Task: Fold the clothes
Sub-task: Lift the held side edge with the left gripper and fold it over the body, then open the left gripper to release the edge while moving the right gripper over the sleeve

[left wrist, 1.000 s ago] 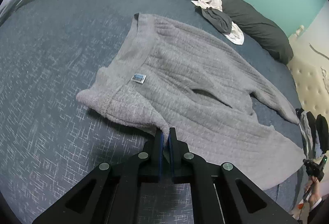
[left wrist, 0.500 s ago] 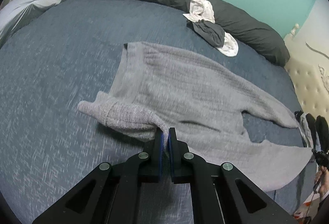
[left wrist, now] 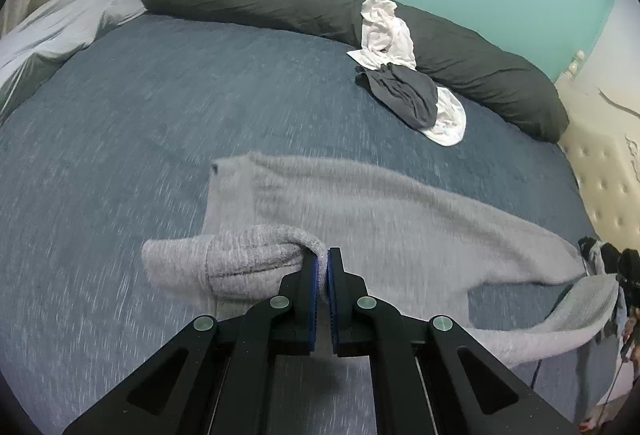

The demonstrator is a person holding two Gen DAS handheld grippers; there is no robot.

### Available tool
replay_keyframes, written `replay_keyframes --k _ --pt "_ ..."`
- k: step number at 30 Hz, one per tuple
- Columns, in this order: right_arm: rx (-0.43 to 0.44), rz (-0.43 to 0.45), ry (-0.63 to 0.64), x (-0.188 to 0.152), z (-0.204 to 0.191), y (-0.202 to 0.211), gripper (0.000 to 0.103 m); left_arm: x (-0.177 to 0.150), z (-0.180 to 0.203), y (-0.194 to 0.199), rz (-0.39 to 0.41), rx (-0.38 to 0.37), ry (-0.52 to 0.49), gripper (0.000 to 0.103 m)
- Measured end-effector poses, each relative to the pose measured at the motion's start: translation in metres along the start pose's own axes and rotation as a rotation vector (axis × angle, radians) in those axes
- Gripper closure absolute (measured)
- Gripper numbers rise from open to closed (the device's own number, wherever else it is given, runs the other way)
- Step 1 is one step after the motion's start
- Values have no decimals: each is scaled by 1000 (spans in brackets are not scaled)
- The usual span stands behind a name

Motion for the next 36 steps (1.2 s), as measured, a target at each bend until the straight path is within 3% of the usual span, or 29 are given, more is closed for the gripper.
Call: replay_keyframes --k 9,15,22,25,27,28,29,30,31,36 --pt "-82 -11 37 65 -18 -59 100 71 6 -48 -12 12 8 99" --pt "-150 -54 46 89 -18 -106 100 115 14 -92 -39 33 0 99" --pt "-202 -130 38 94 -13 -164 100 130 13 -155 -105 67 12 97" --pt "-192 -147 14 89 -8 -180 98 125 10 -165 -126 39 23 95" --pt "-178 -144 -3 86 -4 -184 96 123 7 -165 -126 24 25 86" --pt "-160 -122 -1 85 -3 -180 91 123 4 -159 -111 25 22 83" --pt "-146 -104 -5 86 -3 -176 76 123 0 -151 -93 19 28 70" --pt "-131 -86 -8 87 -2 -171 68 124 -6 -141 -74 9 40 59" --pt "-117 -65 -21 87 2 -164 58 124 -11 -132 -55 -1 51 58" --pt "-22 15 -49 78 12 -130 54 100 -36 -87 -14 -21 73 56"
Point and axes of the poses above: each gripper's, at about its wrist camera, not at the fingertips, and y roughly against the way its jaws point, z to its right, x to its top, the point moved 2 cm from there along -y, roughly the way its jaws point, and after that the axes turned 7 degrees about -z, right-handed, at the moved point
